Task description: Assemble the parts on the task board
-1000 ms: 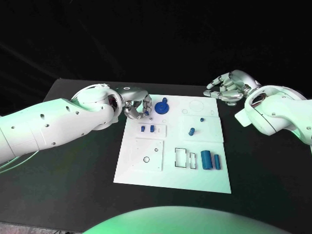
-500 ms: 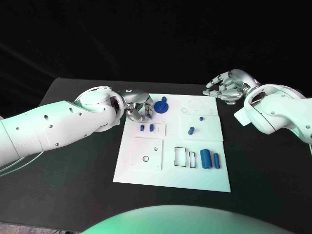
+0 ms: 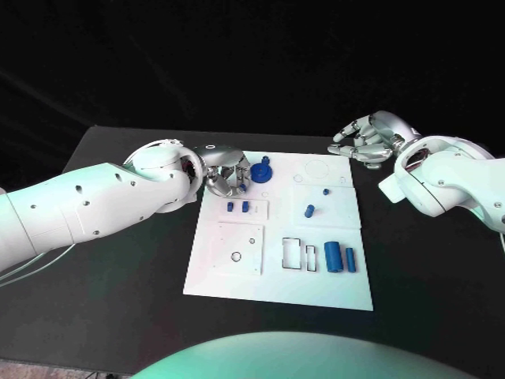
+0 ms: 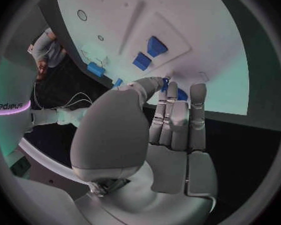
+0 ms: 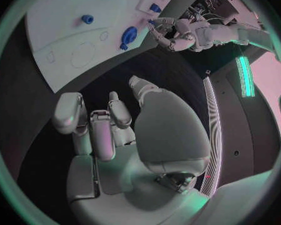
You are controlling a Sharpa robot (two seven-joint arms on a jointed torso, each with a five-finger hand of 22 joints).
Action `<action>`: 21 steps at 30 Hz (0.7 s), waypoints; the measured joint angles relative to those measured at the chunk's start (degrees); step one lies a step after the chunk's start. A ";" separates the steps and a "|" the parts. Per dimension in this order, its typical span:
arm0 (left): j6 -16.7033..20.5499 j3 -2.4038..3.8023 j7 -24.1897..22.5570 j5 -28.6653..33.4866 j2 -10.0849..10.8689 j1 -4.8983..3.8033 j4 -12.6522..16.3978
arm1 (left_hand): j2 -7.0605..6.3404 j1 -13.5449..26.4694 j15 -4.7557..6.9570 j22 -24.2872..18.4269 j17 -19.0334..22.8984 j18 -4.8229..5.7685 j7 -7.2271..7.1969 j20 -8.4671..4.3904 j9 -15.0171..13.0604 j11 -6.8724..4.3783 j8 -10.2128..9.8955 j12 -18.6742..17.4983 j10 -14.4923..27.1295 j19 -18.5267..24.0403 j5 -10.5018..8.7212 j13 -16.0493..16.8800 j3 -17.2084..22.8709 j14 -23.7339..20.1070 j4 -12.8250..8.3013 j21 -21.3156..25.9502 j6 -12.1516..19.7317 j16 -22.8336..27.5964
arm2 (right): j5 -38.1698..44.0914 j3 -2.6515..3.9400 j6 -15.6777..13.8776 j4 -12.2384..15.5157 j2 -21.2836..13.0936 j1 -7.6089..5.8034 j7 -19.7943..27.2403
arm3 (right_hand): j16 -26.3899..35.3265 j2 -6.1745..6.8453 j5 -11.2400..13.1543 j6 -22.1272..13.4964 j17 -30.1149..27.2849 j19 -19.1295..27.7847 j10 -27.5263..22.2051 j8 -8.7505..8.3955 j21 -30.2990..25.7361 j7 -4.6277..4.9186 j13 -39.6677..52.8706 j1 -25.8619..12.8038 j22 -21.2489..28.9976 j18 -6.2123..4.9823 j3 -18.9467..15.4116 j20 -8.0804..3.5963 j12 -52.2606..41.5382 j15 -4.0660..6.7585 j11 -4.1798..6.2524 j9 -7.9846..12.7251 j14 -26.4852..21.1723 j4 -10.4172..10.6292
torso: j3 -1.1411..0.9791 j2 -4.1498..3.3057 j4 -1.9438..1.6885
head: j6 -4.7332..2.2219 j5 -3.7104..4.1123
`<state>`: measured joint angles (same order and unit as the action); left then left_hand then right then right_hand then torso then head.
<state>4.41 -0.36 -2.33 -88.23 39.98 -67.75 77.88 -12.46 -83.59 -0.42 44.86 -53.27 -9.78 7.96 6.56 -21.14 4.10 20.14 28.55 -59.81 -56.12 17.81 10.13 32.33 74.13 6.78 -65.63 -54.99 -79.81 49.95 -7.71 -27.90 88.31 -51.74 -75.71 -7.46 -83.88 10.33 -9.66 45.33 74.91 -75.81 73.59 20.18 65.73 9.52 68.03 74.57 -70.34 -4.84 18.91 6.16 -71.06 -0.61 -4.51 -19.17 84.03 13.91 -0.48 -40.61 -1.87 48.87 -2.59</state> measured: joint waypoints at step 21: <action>-0.84 -0.10 0.00 -0.82 -0.37 -0.05 -1.50 | 0.00 0.00 0.00 0.11 0.01 0.00 -0.21 0.00 -0.23 0.00 -0.10 -0.26 -0.42 0.00 -0.21 0.08 -0.15 0.00 -0.15 -0.21 -0.62 0.00 | -0.07 0.00 -0.01 0.00 -0.08 0.00 -0.04 | 0.00 0.00 0.00 0.00 0.00 0.00 0.00 0.00 0.00 0.00 0.00 0.00 0.00 0.00 0.00 0.00 0.00 0.00 0.00 0.00 0.00 0.00 | 0.03 -0.01 -0.01 | 0.42 0.02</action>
<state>3.57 -0.46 -2.33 -89.05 39.61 -67.81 76.38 -12.46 -83.59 -0.42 44.97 -53.27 -9.77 7.75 6.56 -21.37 4.10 20.04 28.28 -60.23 -56.12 17.61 10.21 32.17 74.13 6.63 -65.84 -55.61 -79.81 49.88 -7.71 -27.91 88.32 -51.82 -75.71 -7.49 -83.88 10.33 -9.66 45.33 74.90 -75.81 73.59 20.18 65.73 9.52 68.04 74.57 -70.35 -4.84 18.91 6.16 -71.06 -0.61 -4.51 -19.17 84.04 13.91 -0.45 -40.61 -1.88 49.29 -2.57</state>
